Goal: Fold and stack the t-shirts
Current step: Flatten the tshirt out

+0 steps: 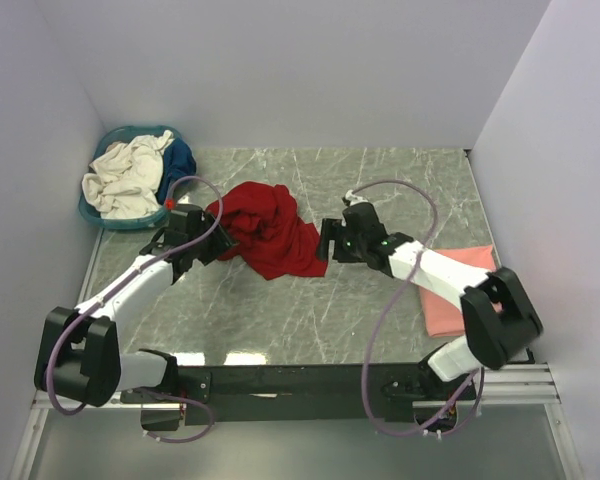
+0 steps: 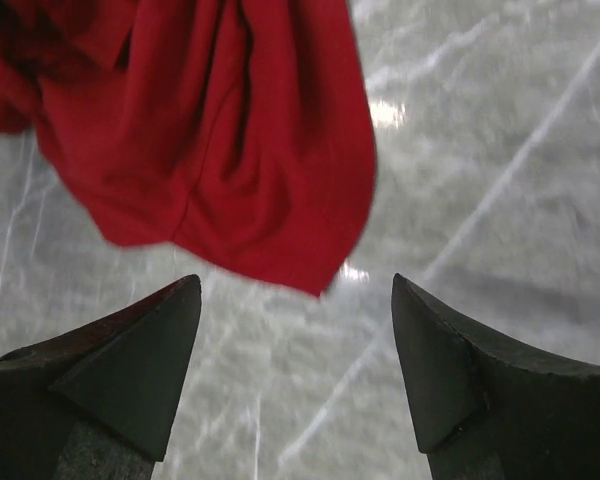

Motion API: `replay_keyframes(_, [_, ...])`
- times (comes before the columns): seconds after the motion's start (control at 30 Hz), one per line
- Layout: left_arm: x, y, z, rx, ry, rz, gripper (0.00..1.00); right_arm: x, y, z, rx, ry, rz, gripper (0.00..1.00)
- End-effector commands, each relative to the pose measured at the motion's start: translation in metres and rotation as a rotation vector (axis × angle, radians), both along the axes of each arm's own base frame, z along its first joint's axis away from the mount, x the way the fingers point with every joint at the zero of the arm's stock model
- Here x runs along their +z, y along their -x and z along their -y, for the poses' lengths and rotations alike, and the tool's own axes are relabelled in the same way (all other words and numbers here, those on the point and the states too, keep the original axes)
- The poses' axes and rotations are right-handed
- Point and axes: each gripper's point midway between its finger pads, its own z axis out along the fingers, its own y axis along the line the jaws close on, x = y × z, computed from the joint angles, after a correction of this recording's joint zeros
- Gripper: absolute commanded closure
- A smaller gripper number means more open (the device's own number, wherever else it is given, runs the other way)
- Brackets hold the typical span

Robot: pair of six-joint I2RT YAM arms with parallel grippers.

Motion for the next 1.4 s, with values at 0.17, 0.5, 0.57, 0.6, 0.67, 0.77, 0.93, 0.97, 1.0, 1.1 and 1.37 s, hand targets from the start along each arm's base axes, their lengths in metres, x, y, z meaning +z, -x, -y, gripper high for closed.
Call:
replay_keyframes(0.17, [0.024,0.004,0.009,-0.032,0.036,0.097,0.47,-0.001,-0.071,-0.036,-0.058,-0.021,0.059,0.23])
replay_keyframes(0.5, [0.001,0.009,0.008,0.001,0.009,0.064,0.46,-0.044,-0.079,-0.053,-0.034,0.025,-0.030,0.34])
replay_keyframes(0.57, [-0.011,0.008,0.010,0.005,-0.006,0.035,0.45,-0.044,-0.079,-0.055,-0.030,0.026,-0.030,0.45])
replay_keyframes(0.6, [-0.017,0.006,0.004,0.037,-0.034,0.027,0.45,-0.042,-0.080,-0.055,-0.027,0.025,-0.027,0.51])
replay_keyframes(0.67, [-0.027,0.002,0.002,0.058,-0.049,0.007,0.43,-0.039,-0.080,-0.053,-0.033,0.034,-0.024,0.72])
replay_keyframes(0.77, [-0.042,-0.004,-0.006,0.112,-0.087,-0.017,0.42,-0.027,-0.080,-0.052,-0.033,0.033,-0.007,0.94])
replay_keyframes(0.93, [-0.057,-0.012,-0.021,0.206,-0.153,-0.047,0.39,0.005,-0.082,-0.050,-0.032,0.019,0.044,1.00])
replay_keyframes(0.97, [-0.057,-0.013,-0.023,0.218,-0.158,-0.044,0.38,0.009,-0.082,-0.050,-0.029,0.016,0.050,1.00])
replay_keyframes(1.0, [-0.057,-0.017,-0.023,0.224,-0.162,-0.041,0.38,0.016,-0.081,-0.049,-0.026,0.011,0.060,1.00])
replay_keyframes(1.1, [-0.058,-0.026,-0.026,0.244,-0.196,-0.043,0.38,0.025,-0.079,-0.047,-0.023,0.005,0.073,1.00])
replay_keyframes(1.37, [-0.060,-0.043,-0.032,0.269,-0.263,-0.054,0.62,0.036,-0.076,-0.039,-0.030,0.011,0.093,1.00])
